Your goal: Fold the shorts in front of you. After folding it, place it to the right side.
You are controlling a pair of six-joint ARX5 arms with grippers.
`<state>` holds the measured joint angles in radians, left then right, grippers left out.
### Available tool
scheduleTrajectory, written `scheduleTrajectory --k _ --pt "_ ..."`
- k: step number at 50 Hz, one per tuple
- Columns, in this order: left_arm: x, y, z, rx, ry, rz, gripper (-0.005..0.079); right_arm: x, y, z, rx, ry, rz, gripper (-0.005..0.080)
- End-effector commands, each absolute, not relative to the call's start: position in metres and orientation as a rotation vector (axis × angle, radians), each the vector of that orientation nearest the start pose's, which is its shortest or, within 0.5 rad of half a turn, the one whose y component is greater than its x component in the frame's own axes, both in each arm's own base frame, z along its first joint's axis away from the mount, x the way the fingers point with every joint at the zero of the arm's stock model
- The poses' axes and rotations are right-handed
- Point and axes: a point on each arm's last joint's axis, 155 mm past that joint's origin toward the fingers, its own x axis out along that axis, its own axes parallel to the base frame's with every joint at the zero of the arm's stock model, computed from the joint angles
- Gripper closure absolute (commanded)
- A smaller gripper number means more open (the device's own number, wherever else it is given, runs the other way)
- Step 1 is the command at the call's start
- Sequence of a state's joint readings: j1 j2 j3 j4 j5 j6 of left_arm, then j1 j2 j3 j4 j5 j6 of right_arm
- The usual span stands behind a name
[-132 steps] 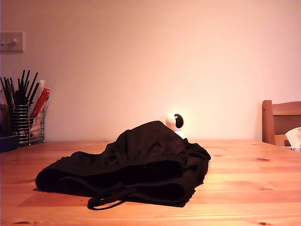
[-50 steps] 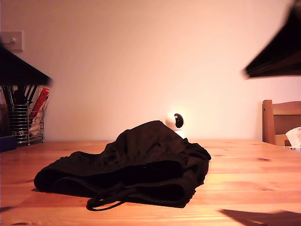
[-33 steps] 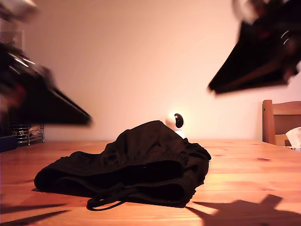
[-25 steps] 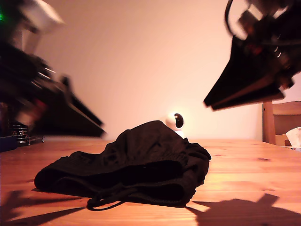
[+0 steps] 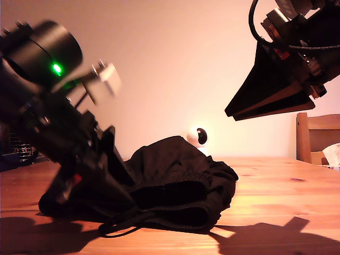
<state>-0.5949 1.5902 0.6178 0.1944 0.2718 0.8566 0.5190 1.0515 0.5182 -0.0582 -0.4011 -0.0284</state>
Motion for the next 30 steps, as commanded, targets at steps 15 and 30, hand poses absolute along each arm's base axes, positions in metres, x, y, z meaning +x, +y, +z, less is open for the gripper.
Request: scheduleTrajectory --k 15,30 --pt "0.309 -0.257 0.015 0.956 0.403 -1.081 0.0584 0.251 0.229 0.138 -0.067 0.567 0.910 0.0604" --pt "0.343 -0.273 0.061 0.945 0.338 -0.959 0.0764 0.251 0.228 0.137 -0.068 0.572 0.910 0.0604"
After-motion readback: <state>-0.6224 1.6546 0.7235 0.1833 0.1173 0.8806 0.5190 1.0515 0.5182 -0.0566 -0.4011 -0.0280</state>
